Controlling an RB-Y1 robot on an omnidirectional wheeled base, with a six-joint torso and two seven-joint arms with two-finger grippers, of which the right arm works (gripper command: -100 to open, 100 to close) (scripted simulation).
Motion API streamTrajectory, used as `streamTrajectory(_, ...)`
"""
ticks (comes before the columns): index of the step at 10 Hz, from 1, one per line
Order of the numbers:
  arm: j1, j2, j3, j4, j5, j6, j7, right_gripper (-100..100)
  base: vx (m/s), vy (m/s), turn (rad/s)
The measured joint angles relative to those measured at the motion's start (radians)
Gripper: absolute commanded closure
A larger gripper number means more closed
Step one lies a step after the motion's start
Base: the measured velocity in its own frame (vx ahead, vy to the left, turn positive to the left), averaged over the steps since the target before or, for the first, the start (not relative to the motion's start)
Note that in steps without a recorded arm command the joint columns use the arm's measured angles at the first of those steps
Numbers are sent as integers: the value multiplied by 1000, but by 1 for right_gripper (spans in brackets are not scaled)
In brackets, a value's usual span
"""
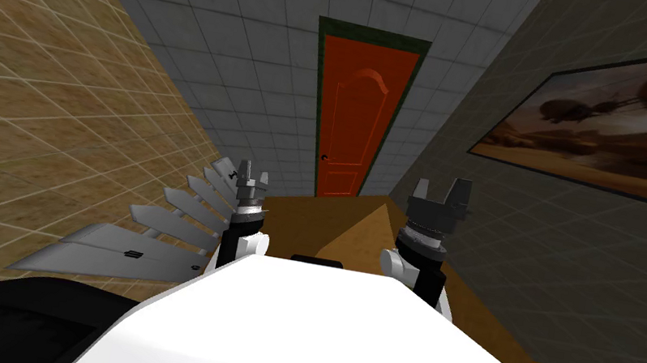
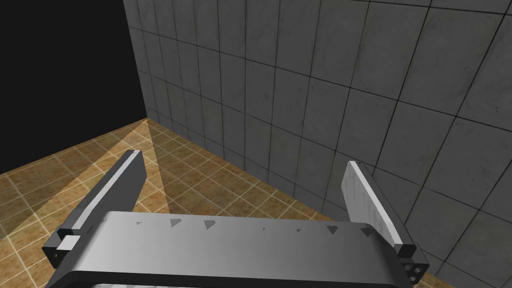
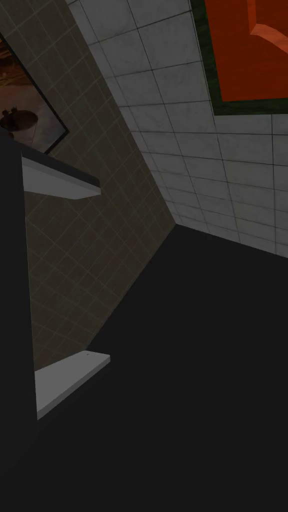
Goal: Pull the door open
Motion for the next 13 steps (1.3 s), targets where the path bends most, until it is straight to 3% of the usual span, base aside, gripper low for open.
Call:
streamTrajectory(10, -74, -54, 28, 187, -30, -10, -7, -100, 93, 30, 21)
streamTrajectory(13, -110, -71, 35, 266, -42, -17, -10, -100, 102, 34, 26)
